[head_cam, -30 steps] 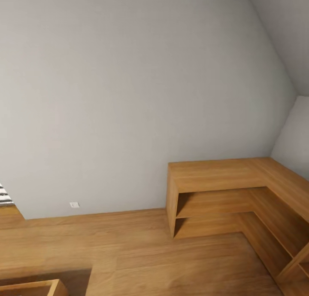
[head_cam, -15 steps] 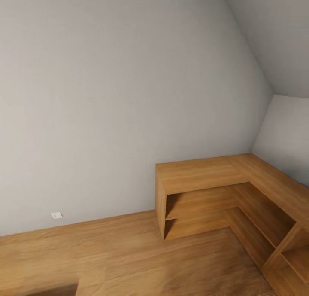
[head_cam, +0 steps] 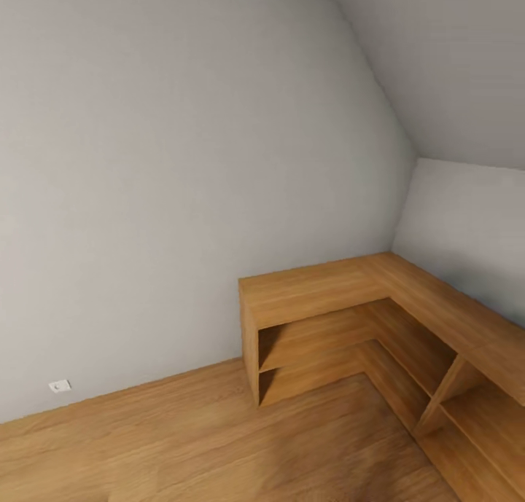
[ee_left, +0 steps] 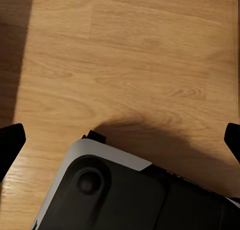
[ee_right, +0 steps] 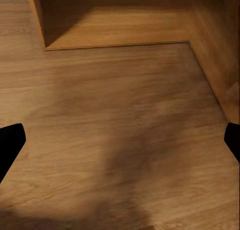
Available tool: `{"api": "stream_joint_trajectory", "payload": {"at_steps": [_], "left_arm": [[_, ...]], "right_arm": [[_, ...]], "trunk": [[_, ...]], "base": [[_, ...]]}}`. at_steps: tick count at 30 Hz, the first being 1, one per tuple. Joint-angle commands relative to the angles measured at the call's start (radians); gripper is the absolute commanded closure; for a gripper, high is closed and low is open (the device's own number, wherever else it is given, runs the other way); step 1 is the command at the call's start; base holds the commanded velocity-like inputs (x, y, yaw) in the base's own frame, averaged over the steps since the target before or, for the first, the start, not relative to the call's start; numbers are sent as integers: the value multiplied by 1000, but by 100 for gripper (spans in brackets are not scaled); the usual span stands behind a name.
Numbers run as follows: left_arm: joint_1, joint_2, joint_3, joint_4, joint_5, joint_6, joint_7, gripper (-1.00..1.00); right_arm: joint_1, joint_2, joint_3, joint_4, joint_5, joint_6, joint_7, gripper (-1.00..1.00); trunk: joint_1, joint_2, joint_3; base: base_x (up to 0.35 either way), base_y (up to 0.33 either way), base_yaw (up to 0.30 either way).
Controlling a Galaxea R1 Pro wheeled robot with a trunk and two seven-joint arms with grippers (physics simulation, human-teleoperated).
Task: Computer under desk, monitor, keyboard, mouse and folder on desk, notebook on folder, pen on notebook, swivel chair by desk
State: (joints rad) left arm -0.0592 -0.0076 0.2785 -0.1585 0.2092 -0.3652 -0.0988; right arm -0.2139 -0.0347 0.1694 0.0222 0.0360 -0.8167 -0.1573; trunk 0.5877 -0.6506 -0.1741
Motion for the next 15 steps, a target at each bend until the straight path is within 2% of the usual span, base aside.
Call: {"api": "stream_joint_trajectory", "payload": {"at_steps": [1,10,15], "left_arm": [[-1,0,5,1,10,-1,-10,-100],[-1,1,5,1,10,-1,-9,-100],[-1,1,6,1,10,-1,-7,-100]], "right_arm": [[2,-1,8,2,4,4,-10,-100],[29,-18,8,3,4,21,-8,-100],[33,-18,11,4,4,26,-6,-100]], "trunk": [[0,-1,-2],[0,-1,-2],[0,-1,-2]], "base": [[0,0,-264],[0,0,-277],[0,0,-285]]}}
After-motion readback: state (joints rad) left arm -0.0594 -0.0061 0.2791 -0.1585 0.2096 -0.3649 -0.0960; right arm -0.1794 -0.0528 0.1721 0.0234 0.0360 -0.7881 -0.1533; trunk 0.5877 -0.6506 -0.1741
